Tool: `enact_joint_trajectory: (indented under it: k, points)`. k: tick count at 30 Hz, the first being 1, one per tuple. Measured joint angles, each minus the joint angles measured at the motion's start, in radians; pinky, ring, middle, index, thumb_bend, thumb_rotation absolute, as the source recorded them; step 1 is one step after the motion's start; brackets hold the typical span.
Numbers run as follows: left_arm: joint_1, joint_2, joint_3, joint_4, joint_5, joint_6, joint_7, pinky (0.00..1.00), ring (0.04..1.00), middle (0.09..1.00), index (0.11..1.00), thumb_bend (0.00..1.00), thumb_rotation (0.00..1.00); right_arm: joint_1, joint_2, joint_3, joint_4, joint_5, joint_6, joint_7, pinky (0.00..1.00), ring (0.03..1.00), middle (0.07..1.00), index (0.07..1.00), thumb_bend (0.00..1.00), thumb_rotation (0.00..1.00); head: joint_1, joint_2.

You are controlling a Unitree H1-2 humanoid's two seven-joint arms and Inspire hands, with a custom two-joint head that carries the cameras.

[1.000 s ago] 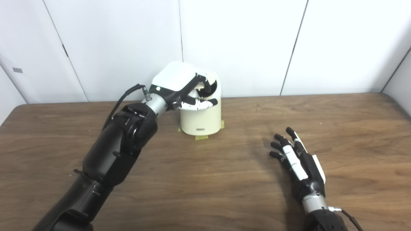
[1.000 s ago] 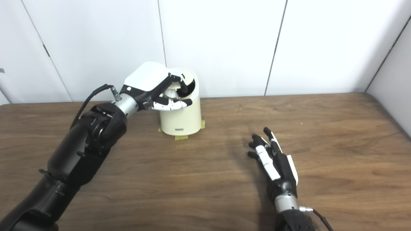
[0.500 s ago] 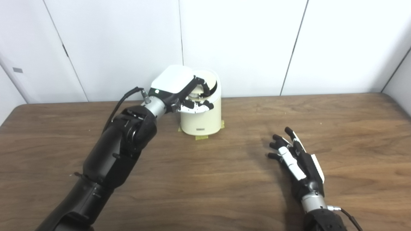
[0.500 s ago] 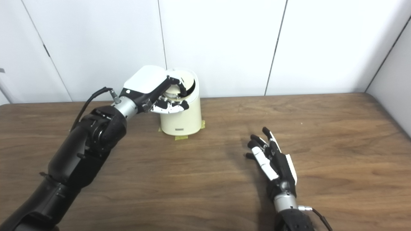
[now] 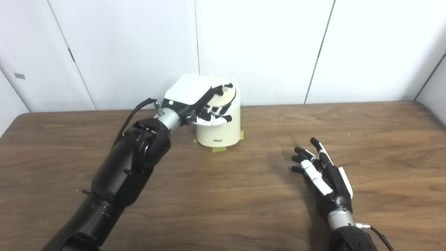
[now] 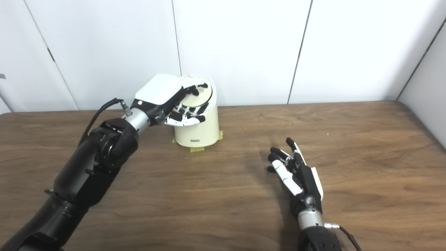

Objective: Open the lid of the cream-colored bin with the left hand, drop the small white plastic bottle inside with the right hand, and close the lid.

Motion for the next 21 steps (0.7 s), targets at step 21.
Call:
enact_joint_trajectory:
  k: [21]
  points:
    - [0.009,0.001,0.000,-0.009,0.000,0.025,-0.021,0.75,0.769,0.757,0.840,0.57,0.47,-0.001,-0.001,-0.003,-0.009,-0.010,0.023,-0.002,0.64,0.723,0.764,0.943,0.52,0.47,-0.003,0.017]
